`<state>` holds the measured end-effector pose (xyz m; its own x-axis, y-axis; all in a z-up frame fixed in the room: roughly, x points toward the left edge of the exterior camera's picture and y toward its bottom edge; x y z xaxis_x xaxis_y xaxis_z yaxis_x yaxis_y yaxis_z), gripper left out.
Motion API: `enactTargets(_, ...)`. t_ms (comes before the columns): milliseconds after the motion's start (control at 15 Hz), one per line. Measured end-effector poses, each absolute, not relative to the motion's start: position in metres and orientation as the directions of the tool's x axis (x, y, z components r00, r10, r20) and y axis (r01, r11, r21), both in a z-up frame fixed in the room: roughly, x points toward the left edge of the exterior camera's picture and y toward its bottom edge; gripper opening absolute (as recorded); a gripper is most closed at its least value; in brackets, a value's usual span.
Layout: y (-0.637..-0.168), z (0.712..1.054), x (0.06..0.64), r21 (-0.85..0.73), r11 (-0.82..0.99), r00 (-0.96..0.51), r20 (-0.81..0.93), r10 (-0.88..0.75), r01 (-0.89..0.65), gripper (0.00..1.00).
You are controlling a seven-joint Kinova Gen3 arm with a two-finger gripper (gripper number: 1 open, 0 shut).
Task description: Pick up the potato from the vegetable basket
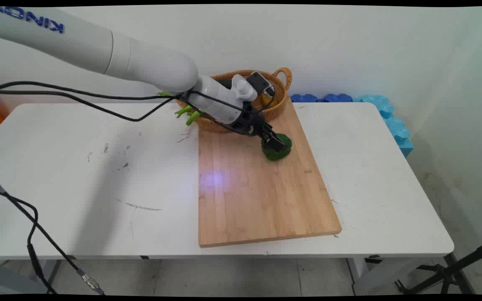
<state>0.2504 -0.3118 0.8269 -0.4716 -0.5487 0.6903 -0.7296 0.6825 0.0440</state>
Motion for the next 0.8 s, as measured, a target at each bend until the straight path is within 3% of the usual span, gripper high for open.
enactTargets(333,-0.312,0.835,0.254,0.031,0.697,-0.487,0.693,-0.532,-0.717,1.0)
enactTargets(800,-0.333,0.878,0.271,-0.043,0.743,-0.548,0.704,-0.451,-0.668,1.0)
